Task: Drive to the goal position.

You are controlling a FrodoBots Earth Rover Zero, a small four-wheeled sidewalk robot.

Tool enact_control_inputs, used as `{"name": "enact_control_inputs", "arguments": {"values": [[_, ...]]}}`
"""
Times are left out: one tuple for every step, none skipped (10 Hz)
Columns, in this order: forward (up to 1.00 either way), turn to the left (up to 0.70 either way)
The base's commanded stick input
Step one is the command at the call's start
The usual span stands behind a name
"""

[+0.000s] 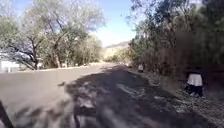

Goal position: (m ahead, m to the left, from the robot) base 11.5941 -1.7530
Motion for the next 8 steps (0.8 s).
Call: {"name": "enact_control_inputs", "arguments": {"values": [[1.00,0.00],[1.00,0.00],[1.00,0.00],[1.00,0.00],[1.00,0.00],[1.00,0.00],[1.00,0.00],[1.00,0.00]]}}
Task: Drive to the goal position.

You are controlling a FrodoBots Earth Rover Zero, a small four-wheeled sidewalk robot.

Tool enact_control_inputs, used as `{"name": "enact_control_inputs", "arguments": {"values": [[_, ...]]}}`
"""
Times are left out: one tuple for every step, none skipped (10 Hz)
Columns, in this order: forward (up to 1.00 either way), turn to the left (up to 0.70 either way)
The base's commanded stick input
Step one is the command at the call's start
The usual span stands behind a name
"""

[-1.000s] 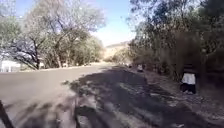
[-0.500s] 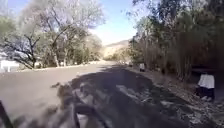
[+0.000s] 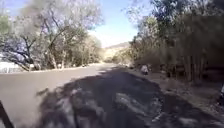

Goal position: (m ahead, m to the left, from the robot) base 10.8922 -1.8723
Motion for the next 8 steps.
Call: {"name": "enact_control_inputs", "arguments": {"values": [[1.00,0.00],[1.00,0.00],[1.00,0.00],[1.00,0.00],[1.00,0.00],[1.00,0.00],[1.00,0.00],[1.00,0.00]]}}
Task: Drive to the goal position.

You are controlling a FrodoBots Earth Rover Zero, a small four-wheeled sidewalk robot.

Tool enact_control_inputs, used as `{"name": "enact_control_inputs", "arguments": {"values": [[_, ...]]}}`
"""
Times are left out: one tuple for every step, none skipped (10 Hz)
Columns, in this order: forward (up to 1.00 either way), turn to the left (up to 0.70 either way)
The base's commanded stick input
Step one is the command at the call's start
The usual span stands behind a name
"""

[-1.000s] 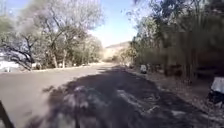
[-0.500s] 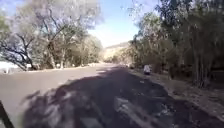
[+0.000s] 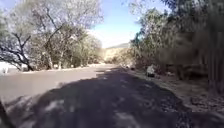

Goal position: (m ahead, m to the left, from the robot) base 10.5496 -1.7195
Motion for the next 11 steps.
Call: {"name": "enact_control_inputs", "arguments": {"values": [[1.00,0.00],[1.00,0.00],[1.00,0.00],[1.00,0.00],[1.00,0.00],[1.00,0.00],[1.00,0.00],[1.00,0.00],[1.00,0.00],[1.00,0.00],[1.00,0.00]]}}
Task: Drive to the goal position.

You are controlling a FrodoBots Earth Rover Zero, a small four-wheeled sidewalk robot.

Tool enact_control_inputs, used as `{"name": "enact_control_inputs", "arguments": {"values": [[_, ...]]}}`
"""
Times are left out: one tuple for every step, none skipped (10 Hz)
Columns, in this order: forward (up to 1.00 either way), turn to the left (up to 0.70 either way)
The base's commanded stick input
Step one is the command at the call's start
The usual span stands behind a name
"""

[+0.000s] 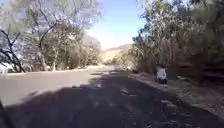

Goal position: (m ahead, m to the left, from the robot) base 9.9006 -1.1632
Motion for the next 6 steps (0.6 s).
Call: {"name": "enact_control_inputs", "arguments": {"values": [[1.00,0.00],[1.00,0.00],[1.00,0.00],[1.00,0.00],[1.00,0.00],[1.00,0.00]]}}
